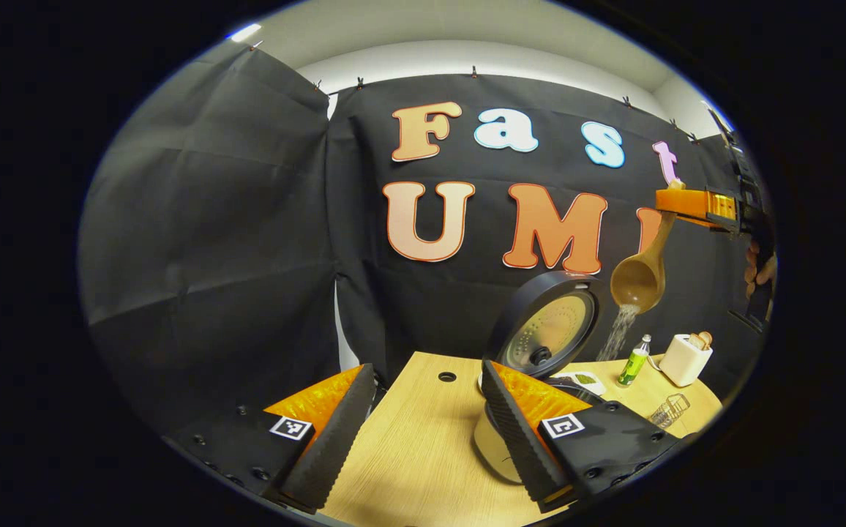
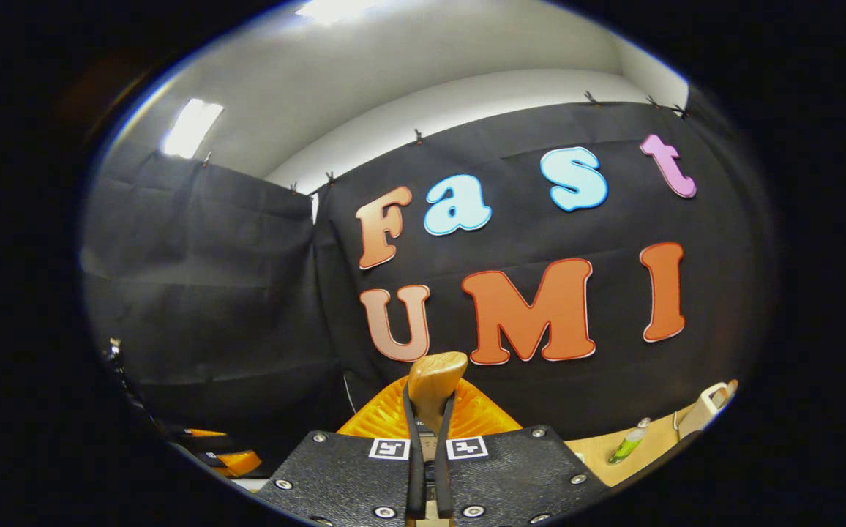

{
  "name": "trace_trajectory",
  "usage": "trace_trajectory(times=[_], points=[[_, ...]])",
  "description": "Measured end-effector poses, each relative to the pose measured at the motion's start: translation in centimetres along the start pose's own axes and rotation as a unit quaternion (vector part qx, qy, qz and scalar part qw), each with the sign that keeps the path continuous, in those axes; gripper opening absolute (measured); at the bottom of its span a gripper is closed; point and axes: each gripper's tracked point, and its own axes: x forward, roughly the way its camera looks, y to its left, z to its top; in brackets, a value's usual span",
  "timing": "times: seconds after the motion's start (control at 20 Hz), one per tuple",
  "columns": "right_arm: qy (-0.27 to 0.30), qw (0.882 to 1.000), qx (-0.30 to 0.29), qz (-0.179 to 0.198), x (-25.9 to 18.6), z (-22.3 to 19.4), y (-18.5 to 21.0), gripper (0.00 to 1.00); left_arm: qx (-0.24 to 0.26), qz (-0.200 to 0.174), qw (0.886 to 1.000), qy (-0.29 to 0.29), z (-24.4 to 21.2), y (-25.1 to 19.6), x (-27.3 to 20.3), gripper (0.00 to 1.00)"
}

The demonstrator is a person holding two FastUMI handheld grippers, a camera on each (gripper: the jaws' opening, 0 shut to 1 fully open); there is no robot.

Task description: Close the left gripper, press the button to open the rice cooker; take a wooden spoon from the chopstick holder with the right hand, scoop a spoonful of rice and pour it into the rice cooker, then put the wooden spoon back into the chopstick holder.

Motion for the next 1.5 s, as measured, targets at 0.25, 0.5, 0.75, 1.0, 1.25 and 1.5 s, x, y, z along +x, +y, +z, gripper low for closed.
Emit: trace_trajectory(times=[0.25, 0.5, 0.75, 1.0, 1.25, 1.5], points=[[0.014, 0.995, -0.093, 0.039, -0.2, -1.2, 2.0, 0.09, 0.002, -0.002, 1.000, 0.001, -0.1, -0.5, 0.1, 0.95], [0.016, 0.998, -0.067, 0.011, -1.0, -1.3, -1.1, 0.04, 0.004, -0.005, 1.000, -0.001, 0.4, -1.3, 0.3, 0.94], [0.015, 0.997, -0.046, -0.056, -3.5, -0.8, -8.5, 0.04, 0.005, -0.008, 1.000, -0.010, 1.5, -2.4, 0.6, 0.94], [0.025, 0.991, -0.031, -0.124, -7.1, -2.1, -15.9, 0.04, 0.017, -0.014, 1.000, -0.017, 2.3, -4.4, 1.1, 0.94], [0.060, 0.981, -0.009, -0.182, -11.3, -6.5, -22.1, 0.04, 0.012, -0.028, 0.999, -0.022, 3.0, -7.2, 1.3, 0.94], [0.100, 0.971, 0.024, -0.217, -14.6, -12.5, -26.6, 0.04, 0.012, -0.023, 0.999, -0.025, 3.5, -8.3, 1.3, 1.00]])
